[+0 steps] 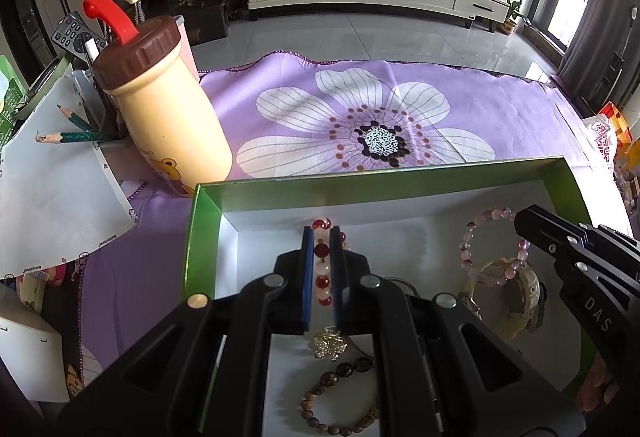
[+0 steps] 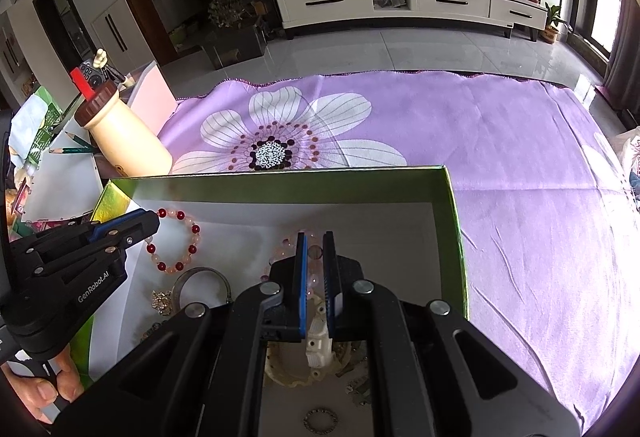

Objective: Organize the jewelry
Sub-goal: 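Open the right tool to drop the pink bracelet while the left tool lowers and releases the red bracelet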

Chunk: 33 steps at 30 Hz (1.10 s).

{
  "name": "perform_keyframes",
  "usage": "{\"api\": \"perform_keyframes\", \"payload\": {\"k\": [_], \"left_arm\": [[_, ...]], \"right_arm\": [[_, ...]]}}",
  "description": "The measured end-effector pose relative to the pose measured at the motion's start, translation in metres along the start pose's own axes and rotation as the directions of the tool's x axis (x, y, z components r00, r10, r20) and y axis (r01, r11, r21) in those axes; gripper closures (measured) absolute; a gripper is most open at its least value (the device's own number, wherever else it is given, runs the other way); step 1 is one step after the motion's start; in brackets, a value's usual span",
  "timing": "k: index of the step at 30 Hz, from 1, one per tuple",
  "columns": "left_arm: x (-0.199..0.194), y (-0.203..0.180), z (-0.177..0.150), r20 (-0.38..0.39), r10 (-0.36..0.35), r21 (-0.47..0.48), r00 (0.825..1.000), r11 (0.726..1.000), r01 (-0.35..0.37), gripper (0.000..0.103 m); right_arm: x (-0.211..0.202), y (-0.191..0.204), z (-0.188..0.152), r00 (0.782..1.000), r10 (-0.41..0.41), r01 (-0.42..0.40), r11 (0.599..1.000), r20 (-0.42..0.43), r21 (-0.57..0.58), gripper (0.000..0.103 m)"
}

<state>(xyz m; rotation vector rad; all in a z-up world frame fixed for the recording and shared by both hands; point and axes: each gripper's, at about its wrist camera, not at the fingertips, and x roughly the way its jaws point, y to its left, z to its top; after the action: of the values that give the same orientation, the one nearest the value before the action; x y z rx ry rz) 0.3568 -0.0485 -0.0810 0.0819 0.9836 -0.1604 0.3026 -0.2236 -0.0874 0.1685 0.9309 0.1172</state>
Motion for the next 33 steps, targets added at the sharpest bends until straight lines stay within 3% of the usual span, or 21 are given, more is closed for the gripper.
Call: {"api": "perform_keyframes", "payload": {"k": [33], "left_arm": [[0.0016,-0.0040,-0.0019,-0.006,0.009,0.019,1.000,1.000,-0.009,0.096]], "right_arm": [[0.0009,0.0012,-0.0020,1.000,-0.006,0.005,1.000,-0.016,-0.005,0.096]]}}
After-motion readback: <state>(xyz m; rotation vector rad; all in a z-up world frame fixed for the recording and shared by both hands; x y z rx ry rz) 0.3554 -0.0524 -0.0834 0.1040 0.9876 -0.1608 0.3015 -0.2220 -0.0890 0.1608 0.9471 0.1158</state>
